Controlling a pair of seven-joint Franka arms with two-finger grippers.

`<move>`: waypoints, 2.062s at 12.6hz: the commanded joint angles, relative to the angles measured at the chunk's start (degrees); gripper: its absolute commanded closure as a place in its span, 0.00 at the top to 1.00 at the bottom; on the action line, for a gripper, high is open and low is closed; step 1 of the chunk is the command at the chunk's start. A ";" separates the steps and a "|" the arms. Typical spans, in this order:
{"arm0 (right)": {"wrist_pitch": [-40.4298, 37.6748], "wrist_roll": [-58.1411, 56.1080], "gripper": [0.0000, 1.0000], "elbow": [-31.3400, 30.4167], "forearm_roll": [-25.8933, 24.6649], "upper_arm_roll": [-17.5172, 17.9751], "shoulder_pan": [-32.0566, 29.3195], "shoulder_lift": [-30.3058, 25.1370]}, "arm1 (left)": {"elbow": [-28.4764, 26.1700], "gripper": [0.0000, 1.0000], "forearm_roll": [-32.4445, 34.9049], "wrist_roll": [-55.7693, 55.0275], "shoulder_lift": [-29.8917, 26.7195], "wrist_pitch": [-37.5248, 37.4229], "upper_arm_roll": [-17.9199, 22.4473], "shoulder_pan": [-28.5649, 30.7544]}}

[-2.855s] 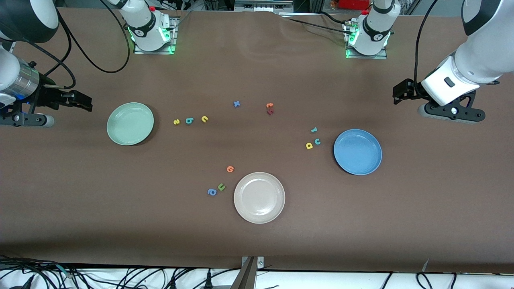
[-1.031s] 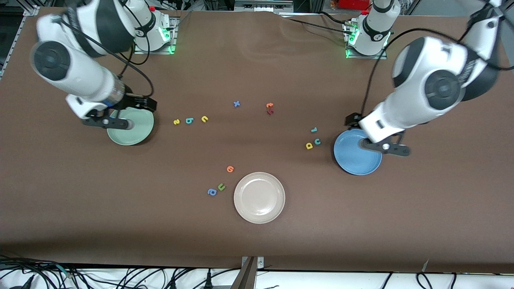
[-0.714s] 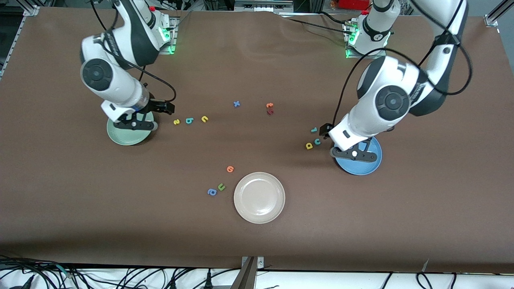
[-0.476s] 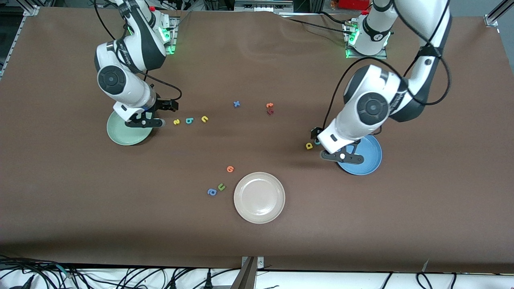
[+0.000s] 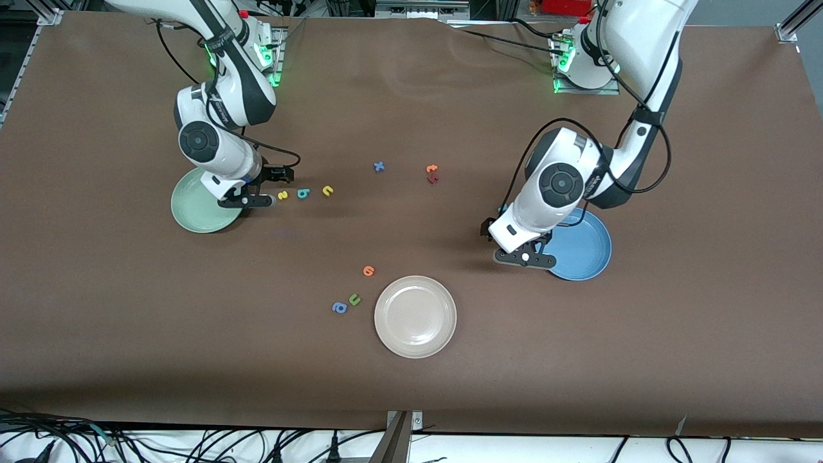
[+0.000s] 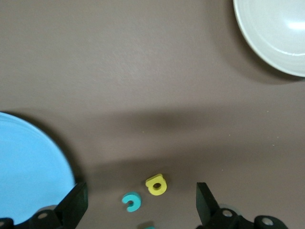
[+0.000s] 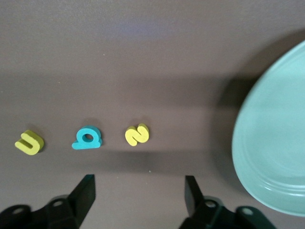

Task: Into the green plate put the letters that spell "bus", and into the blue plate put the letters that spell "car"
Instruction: 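Grasp the yellow 2 with the right gripper while the left gripper grasps yellow a, then drop the yellow 2 in the green plate while the left gripper drops yellow a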

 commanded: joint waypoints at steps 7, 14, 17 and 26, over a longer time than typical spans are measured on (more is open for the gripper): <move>7.26 0.60 0.65 -0.52 1.15 0.35 -0.55 4.83 | -2.06 1.00 10.40 -8.38 4.82 5.36 0.32 -3.38; 11.14 0.60 0.44 -0.52 1.06 0.27 -0.55 7.39 | -3.90 0.71 11.28 -7.59 5.70 5.89 0.05 -3.64; 11.05 0.60 0.19 -0.52 1.06 0.26 -0.64 7.39 | -3.99 0.68 11.37 -7.51 5.70 5.89 0.05 -4.35; -13.82 -8.95 0.04 5.98 0.97 -11.57 -0.64 -6.32 | -4.34 0.41 11.37 -3.29 6.05 5.89 0.14 -4.00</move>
